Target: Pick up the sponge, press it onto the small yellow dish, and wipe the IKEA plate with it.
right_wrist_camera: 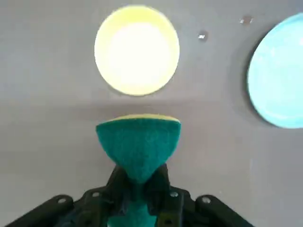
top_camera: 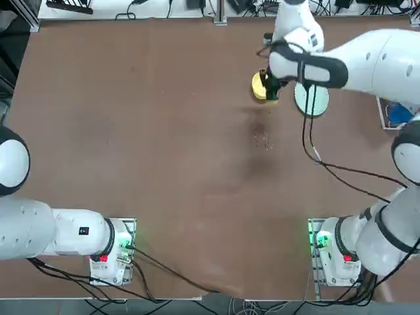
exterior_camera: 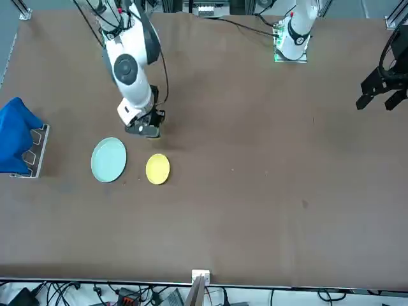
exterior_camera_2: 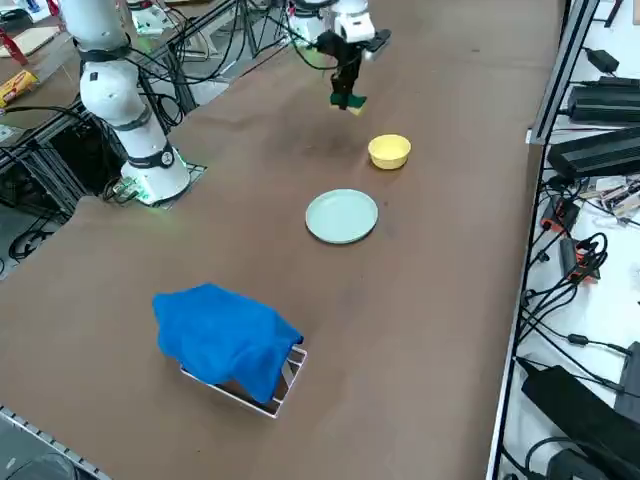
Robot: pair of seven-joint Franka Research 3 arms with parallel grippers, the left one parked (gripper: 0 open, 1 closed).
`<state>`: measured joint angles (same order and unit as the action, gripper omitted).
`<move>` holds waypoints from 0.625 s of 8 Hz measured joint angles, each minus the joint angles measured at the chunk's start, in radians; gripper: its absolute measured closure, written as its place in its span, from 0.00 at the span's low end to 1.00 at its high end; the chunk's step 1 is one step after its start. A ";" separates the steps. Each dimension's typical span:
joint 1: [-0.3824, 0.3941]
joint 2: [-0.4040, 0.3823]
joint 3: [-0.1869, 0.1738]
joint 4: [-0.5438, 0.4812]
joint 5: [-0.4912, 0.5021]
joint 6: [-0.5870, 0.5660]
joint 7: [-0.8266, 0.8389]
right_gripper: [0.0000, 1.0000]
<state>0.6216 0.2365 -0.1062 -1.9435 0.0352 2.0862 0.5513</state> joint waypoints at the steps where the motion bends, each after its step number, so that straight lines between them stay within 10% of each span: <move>1: -0.018 0.041 0.000 0.069 0.000 -0.052 -0.028 0.79; 5: -0.105 0.252 0.000 0.366 0.071 -0.236 -0.183 0.79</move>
<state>0.5169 0.4885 -0.1057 -1.5772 0.1061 1.8505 0.3686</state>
